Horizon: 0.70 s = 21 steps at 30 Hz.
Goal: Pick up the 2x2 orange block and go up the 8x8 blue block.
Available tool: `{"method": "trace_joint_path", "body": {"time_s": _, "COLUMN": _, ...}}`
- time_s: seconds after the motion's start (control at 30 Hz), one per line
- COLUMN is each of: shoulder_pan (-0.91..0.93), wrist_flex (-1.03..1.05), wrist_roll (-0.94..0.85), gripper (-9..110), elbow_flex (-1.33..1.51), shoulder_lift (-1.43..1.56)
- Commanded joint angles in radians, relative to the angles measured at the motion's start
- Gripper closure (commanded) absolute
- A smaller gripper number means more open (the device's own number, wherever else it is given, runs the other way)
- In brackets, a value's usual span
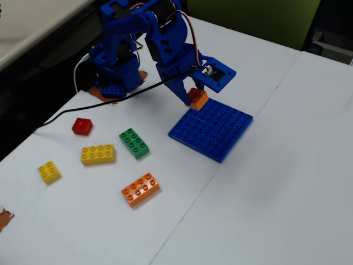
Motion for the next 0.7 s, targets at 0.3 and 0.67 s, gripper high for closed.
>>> {"method": "trace_joint_path", "body": {"time_s": 0.3, "shoulder_pan": -0.103, "wrist_flex": -0.051, "wrist_roll": 0.057, "gripper": 102, "elbow_flex": 0.003, "shoulder_lift": -0.023}}
{"method": "trace_joint_path", "body": {"time_s": 0.67, "shoulder_pan": -0.140, "wrist_flex": -0.077, "wrist_roll": 0.081, "gripper": 102, "elbow_flex": 0.003, "shoulder_lift": -0.118}}
